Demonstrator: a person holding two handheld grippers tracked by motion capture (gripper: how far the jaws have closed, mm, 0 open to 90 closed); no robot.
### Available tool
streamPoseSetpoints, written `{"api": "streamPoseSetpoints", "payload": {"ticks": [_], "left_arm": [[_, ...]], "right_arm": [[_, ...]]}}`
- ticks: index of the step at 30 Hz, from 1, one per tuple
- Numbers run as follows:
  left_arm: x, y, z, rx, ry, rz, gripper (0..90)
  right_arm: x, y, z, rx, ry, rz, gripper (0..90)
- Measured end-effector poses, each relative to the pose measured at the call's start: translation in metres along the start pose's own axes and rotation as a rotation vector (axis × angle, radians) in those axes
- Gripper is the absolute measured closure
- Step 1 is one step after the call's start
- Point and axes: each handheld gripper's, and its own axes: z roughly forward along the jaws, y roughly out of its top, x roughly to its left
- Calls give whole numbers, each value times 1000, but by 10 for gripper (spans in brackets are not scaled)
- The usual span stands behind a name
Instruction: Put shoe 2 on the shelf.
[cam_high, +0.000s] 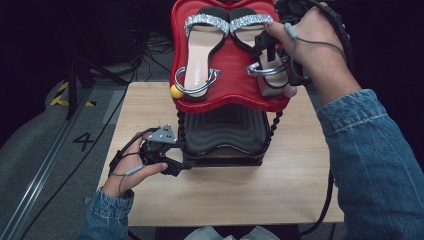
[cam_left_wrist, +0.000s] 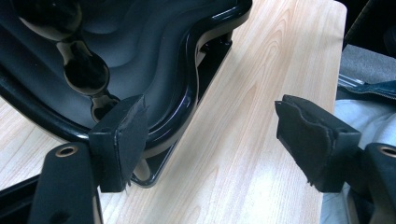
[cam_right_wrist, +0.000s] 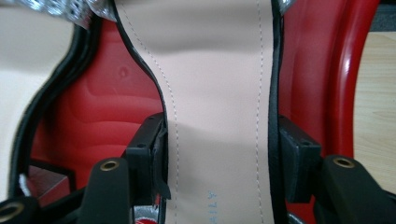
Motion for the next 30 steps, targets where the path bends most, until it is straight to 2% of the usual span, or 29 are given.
{"api": "streamPoseSetpoints", "payload": {"ticks": [5, 13, 16, 19, 23, 30], "left_arm": [[0, 0, 0, 0, 1, -1, 253], [0, 0, 2, 7, 2, 0, 252], [0, -1, 1, 9, 0, 1, 252], [0, -1, 0, 5, 2, -2, 252], [1, -2, 0, 12, 3, -1, 252], [-1, -4, 1, 10, 6, -13, 246]], "right_arm": [[-3, -2, 6, 15, 12, 5, 436], [-4, -7, 5, -1, 25, 18, 436], [-6, -6, 5, -5, 29, -9, 410], [-7, -6, -1, -41, 45, -48, 347], [-10, -7, -12, -62, 47, -100, 340], [-19, -17, -36, -102, 117, -147, 332]]}}
